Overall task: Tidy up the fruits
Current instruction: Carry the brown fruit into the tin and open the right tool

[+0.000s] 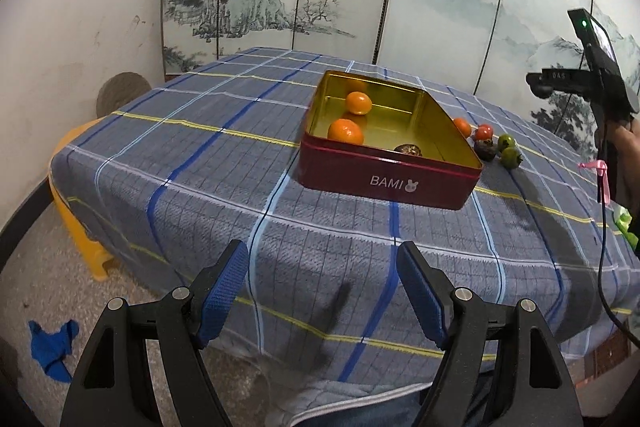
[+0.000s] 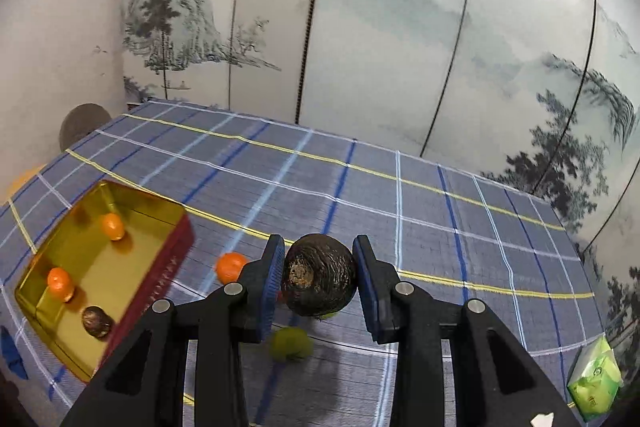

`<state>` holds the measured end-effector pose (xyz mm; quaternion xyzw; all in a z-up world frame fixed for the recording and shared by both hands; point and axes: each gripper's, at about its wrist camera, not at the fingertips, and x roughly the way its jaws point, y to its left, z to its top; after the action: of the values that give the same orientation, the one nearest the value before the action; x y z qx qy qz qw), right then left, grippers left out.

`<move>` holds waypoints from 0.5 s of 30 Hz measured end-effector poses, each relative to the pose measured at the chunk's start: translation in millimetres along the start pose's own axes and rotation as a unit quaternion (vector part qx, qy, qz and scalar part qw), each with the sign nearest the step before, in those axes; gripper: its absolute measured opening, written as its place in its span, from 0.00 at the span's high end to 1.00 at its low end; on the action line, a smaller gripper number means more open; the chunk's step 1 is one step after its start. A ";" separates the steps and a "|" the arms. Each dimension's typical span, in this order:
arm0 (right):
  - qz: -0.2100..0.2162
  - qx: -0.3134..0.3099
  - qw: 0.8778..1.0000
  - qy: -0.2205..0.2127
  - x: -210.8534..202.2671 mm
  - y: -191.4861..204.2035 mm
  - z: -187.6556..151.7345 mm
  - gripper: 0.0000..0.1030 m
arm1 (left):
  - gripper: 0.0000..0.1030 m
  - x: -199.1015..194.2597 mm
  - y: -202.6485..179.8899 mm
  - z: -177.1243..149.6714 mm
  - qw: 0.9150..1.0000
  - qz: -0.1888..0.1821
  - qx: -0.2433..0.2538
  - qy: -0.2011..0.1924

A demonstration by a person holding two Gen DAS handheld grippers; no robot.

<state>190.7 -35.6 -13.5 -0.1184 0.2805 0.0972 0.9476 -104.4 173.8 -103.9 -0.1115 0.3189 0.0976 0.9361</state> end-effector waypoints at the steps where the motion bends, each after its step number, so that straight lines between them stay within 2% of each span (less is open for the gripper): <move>1: 0.002 -0.002 1.000 -0.001 -1.3 2.6 0.5 0.69 | 0.25 -0.1 0.2 0.1 1.000 -0.002 -0.001 0.001; 15: 0.032 -0.033 0.999 -0.011 -10.1 55.2 3.4 0.69 | 0.25 -0.8 15.2 -10.9 1.000 0.006 -0.020 0.011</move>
<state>170.2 16.8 -14.4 -0.1397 0.2706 0.1378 0.9425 -115.1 185.3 -114.0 -0.1290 0.3281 0.1082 0.9295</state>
